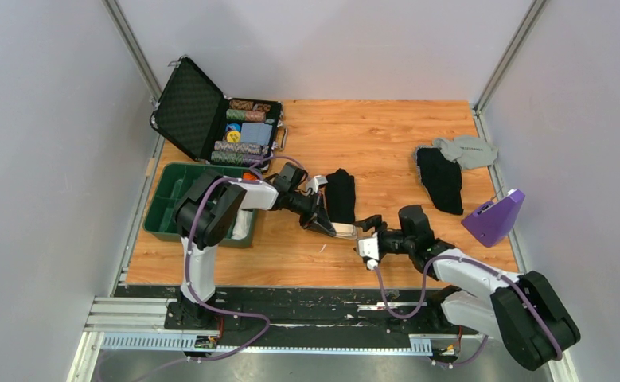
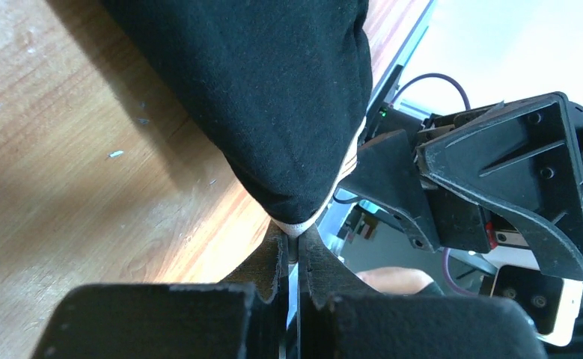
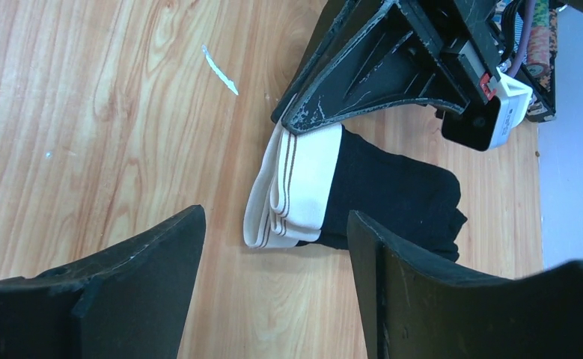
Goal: Roll the underwear
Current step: Roll the underwear to the center of the board.
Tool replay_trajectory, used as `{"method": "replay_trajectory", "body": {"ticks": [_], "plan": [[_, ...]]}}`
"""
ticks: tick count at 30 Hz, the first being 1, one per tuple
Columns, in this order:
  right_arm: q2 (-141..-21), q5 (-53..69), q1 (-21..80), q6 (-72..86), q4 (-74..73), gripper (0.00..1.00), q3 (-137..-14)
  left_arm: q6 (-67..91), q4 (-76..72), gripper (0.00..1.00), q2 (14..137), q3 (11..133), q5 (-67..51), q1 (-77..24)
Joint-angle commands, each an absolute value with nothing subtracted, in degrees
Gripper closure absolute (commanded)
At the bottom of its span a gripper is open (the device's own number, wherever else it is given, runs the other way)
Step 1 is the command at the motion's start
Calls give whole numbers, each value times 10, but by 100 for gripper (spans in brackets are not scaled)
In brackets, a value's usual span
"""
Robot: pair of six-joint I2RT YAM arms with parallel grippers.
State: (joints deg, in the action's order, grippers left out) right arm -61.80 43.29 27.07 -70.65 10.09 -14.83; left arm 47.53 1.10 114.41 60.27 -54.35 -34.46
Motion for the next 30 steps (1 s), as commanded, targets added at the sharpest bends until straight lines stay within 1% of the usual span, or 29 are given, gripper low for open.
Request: {"method": "replay_trajectory", "body": {"ticks": [1, 5, 8, 11, 19, 25, 30], "plan": [[-642, 427, 288, -695, 190, 28, -137, 484, 17, 100, 1152, 620, -576, -342], [-670, 415, 306, -692, 213, 28, -137, 488, 9, 100, 1154, 620, -584, -340], [-699, 387, 319, -685, 271, 29, -128, 487, 5, 100, 1154, 624, -594, -339], [-732, 363, 326, -676, 315, 34, -124, 492, 3, 100, 1157, 618, -611, -339], [-787, 337, 334, -688, 377, 41, -113, 484, 3, 100, 1148, 611, -621, -331], [-808, 311, 334, -699, 422, 51, -103, 484, 3, 100, 1154, 606, -629, -328], [-799, 308, 333, -705, 435, 58, -91, 479, 5, 100, 1161, 604, -633, -325]]}}
